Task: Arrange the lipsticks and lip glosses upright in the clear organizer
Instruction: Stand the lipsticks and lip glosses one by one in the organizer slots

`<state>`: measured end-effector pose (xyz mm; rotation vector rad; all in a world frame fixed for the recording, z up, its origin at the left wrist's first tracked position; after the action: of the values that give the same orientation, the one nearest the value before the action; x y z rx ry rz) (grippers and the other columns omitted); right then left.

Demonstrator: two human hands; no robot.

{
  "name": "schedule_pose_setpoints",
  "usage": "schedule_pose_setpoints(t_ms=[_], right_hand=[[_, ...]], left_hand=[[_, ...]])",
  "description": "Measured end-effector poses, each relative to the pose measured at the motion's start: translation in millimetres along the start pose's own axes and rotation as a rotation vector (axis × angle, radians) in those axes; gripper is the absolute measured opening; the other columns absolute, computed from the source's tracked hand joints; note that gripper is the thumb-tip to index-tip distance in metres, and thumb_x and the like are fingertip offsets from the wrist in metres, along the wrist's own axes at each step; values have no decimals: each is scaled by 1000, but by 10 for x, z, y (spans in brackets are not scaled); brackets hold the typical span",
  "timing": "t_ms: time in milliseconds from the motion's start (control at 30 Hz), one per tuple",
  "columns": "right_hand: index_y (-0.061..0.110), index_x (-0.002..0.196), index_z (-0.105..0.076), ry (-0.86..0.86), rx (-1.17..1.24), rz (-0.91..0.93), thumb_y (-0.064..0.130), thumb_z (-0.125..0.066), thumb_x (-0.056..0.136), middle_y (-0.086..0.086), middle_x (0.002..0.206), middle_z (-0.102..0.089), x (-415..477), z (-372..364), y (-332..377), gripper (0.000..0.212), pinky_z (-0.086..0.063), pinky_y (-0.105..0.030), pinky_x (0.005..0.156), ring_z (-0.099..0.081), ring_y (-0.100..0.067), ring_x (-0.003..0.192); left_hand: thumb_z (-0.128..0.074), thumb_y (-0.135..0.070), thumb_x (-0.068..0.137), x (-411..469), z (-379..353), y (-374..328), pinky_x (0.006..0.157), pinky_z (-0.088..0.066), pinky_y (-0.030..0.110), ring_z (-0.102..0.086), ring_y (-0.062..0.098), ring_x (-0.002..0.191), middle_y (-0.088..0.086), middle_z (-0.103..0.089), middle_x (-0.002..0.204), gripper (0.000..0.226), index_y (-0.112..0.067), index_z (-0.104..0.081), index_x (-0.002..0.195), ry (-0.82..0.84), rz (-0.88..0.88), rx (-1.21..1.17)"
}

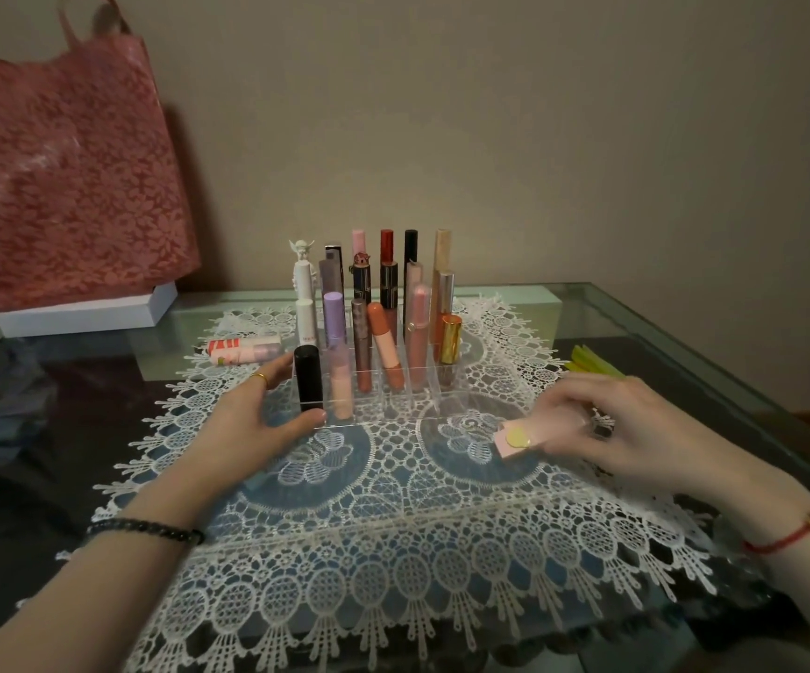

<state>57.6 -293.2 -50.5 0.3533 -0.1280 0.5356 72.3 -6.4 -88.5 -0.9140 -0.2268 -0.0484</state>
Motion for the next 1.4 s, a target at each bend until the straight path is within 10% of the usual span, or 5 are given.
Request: schedule_pose_setpoints(t_ms=[300,867,1033,1267,1400], right_hand=[[37,83,-65,-269,394,-14,19,-75,68,14,86,-66,338,410,364,25,-47,-14,57,-59,2,67],[28,99,-56,-282,538,-26,8,-68,77,8,96,-62,1044,141,872,32,-51,-20,74,-60,-8,84],[30,101,-52,-282,561,-31,8,-67,76,9,99,-60,1083,-31,896,37,-50,-18,69,-58,-9,81],[27,111,-57,-265,506,6,9,-63,80,13,103,-58,1104,-201,908,36,-46,-13,74,-56,-3,93],[27,113,-57,-248,457,19,13,-61,83,11,115,-56,1100,-273,906,34,-42,-17,88,-52,-4,102]], left_hand=[[-70,-31,74,-13,20,-12,104,-30,32,-38,10,126,-6,-42,140,74,-25,-33,137,-5,10,23],[-68,-28,77,-26,11,-51,92,-32,12,-44,-1,111,-5,-39,141,78,-23,-23,141,31,28,24],[-66,-23,78,-41,-26,-59,50,-38,-2,-44,-13,70,-5,-40,138,76,-22,-23,141,50,42,-44],[-66,-24,78,-38,-13,-58,75,-36,-1,-42,-11,93,-5,-37,142,76,-23,-23,141,48,39,-52],[-66,-23,78,-34,-13,-60,58,-38,1,-42,-8,95,-7,-39,140,76,-24,-24,141,48,41,-72]])
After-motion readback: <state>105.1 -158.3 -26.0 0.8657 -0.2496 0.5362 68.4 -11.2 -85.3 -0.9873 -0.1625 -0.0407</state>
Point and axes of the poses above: each hand's wrist, its own x-axis towards the middle knuckle, its own z-axis out of the back of the hand, y = z × x, the point moved 9 cm from there along x, towards the middle knuckle
